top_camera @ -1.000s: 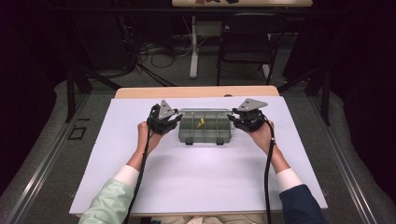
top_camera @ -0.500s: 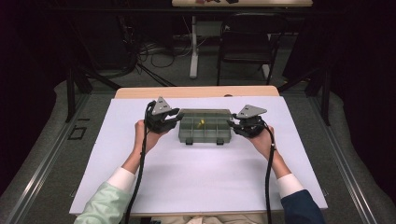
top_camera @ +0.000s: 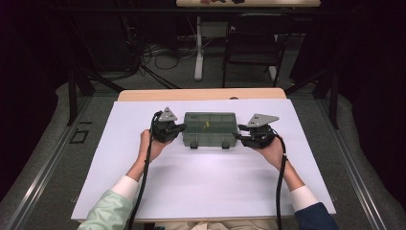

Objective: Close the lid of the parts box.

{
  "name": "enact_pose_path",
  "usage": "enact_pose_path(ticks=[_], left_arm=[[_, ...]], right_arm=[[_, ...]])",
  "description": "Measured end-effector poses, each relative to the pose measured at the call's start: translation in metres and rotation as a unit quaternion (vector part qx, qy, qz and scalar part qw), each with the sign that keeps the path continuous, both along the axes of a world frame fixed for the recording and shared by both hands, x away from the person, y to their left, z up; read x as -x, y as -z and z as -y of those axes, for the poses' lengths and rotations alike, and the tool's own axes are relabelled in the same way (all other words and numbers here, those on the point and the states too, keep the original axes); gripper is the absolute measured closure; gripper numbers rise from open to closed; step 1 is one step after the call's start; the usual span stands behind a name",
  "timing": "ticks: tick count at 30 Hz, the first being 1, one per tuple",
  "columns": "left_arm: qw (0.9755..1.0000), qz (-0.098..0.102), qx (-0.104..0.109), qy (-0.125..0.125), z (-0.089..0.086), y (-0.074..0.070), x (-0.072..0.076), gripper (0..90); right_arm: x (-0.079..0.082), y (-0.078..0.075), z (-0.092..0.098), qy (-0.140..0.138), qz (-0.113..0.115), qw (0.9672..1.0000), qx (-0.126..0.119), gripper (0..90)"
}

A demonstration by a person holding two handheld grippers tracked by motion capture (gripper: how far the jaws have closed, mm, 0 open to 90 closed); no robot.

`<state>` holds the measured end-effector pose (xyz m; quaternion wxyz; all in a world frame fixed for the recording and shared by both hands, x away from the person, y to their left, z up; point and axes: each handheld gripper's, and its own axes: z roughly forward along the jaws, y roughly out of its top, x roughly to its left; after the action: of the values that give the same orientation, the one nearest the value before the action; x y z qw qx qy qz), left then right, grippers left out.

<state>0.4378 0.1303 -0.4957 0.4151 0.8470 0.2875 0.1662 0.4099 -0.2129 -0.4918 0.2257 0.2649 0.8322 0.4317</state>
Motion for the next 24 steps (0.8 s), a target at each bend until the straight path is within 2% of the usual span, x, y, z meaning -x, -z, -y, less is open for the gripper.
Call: enact_pose_path(ticks=[3, 7, 11, 15, 24], left_arm=[[1.0000, -0.003, -0.002, 0.001, 0.001, 0.004, 0.002, 90.0], [1.0000, -0.006, -0.002, 0.003, 0.000, 0.010, 0.002, 90.0], [0.9999, -0.008, 0.007, 0.007, 0.000, 0.017, 0.004, 90.0], [0.9999, -0.012, 0.002, 0.006, 0.000, 0.023, 0.005, 89.9], [0.9998, -0.019, -0.003, 0.008, 0.001, 0.029, 0.005, 90.0]], right_arm=[[0.000, 0.001, -0.003, 0.012, 0.000, 0.9999, -0.010, 82.9], [-0.004, 0.007, -0.008, 0.031, -0.012, 0.9994, -0.009, 89.4], [-0.009, 0.017, -0.012, 0.043, -0.031, 0.9986, 0.004, 90.0], [-0.010, 0.024, -0.015, 0.046, -0.043, 0.9979, 0.017, 90.0], [-0.010, 0.029, -0.015, 0.048, -0.052, 0.9973, 0.017, 90.0]])
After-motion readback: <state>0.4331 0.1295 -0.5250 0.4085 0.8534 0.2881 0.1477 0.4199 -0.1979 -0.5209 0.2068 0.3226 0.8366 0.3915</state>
